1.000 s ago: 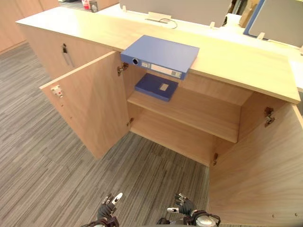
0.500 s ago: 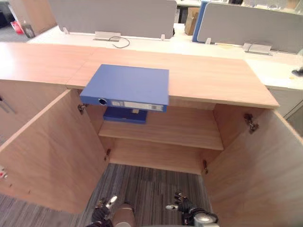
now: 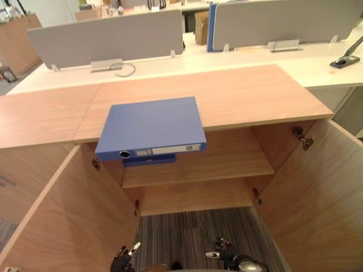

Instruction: Walk over to the cabinet, pick up the folder, carry it to the office cabinet, place the folder inside the office cabinet, then close the office cabinet door

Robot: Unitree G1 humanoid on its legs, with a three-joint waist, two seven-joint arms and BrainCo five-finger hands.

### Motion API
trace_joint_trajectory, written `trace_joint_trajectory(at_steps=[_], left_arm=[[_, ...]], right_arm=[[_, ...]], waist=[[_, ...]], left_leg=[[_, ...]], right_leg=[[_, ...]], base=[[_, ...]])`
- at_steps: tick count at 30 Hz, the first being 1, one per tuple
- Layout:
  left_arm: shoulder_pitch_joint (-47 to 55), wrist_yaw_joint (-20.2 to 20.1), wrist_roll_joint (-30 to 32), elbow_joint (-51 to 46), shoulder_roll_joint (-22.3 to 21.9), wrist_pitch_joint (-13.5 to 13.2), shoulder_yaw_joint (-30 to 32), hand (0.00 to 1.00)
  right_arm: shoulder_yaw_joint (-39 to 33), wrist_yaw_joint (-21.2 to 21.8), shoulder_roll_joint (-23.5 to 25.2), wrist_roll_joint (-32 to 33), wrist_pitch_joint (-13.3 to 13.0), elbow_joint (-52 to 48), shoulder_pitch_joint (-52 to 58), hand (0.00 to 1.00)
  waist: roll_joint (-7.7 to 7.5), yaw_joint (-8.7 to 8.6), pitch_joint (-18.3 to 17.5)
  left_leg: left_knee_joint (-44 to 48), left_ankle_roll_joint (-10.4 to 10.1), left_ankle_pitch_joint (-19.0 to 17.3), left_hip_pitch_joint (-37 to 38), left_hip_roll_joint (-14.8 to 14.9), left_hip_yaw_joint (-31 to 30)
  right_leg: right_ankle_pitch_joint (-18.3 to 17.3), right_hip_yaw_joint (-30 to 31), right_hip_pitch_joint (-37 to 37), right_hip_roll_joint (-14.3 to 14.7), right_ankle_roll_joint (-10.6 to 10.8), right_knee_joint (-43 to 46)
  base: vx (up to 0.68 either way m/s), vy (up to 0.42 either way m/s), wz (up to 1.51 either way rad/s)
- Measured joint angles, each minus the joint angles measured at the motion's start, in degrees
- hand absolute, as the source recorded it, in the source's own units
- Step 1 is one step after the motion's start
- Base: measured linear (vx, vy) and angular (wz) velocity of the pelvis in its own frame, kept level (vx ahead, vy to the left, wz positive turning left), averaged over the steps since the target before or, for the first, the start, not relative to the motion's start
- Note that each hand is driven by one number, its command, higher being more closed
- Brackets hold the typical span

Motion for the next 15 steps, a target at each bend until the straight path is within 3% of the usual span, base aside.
trace_joint_trajectory(at_steps=[2,4,6,7,9,12,15], left_arm=[[0.0,0.0,0.4,-0.1,-0.2,0.0,0.0,0.00],[-0.3,0.1,0.4,-0.1,-0.2,-0.1,-0.1,0.00],[-0.7,0.1,0.3,-0.7,0.1,-0.6,0.3,0.00],[-1.1,0.1,0.4,-0.6,0.6,-0.8,0.6,0.00],[-0.9,0.0,0.5,0.0,-0.2,-0.7,0.6,0.00],[-0.8,-0.4,-2.5,0.1,-0.5,-0.7,1.4,0.00],[-0.9,-0.7,-8.1,1.0,-0.5,-0.7,2.0,0.00]], right_arm=[[0.4,-0.1,1.0,0.0,-0.2,-1.0,0.1,0.00],[0.5,-0.1,1.6,0.0,-0.6,-1.1,-0.1,0.00],[0.5,-0.1,2.3,0.0,-0.5,-1.0,0.2,0.00],[0.5,-0.2,2.9,0.0,-0.4,-0.8,0.5,0.00],[0.4,-0.3,2.4,-0.1,-0.3,-0.7,0.6,0.00],[0.6,-0.3,2.5,0.0,-0.2,-0.7,0.9,0.00],[0.2,-0.3,2.3,0.0,-0.2,-0.7,1.0,0.00]], waist=[[-0.31,-0.73,0.1],[-0.37,-1.69,0.2],[-2.55,-1.65,0.7],[-3.71,-1.32,0.9],[-2.57,-1.36,0.0],[-2.66,-1.01,-0.7],[-2.80,-0.78,-1.1]], left_leg=[[-0.1,1.1,-0.7,1.7,0.7,-1.0],[-0.1,1.1,-0.8,1.7,1.7,-2.5],[1.0,0.3,-0.8,1.6,1.7,-3.2],[1.9,-0.4,-1.6,1.6,1.6,-4.2],[2.1,-1.0,-1.7,0.9,4.1,-5.1],[0.6,-2.7,-1.9,0.9,6.5,-6.0],[-2.7,-3.9,-0.9,1.5,7.1,-6.6]], right_leg=[[-7.4,-1.9,-2.0,1.9,2.6,3.4],[-12.5,-5.6,-1.5,5.3,4.4,-3.7],[-11.3,-6.5,1.5,8.8,4.7,-18.1],[-11.8,-7.8,4.1,9.4,6.7,-24.2],[-10.2,-9.9,6.5,12.3,6.2,-29.3],[-8.7,-11.9,8.8,15.5,5.6,-34.7],[-6.9,-12.6,10.4,17.0,5.6,-39.5]], base=[[0.10,0.046,0.10],[0.11,-0.098,0.38],[0.14,-0.176,0.32],[0.14,-0.166,0.17],[0.20,-0.201,0.20],[0.19,-0.207,0.13],[0.14,-0.081,0.08]])
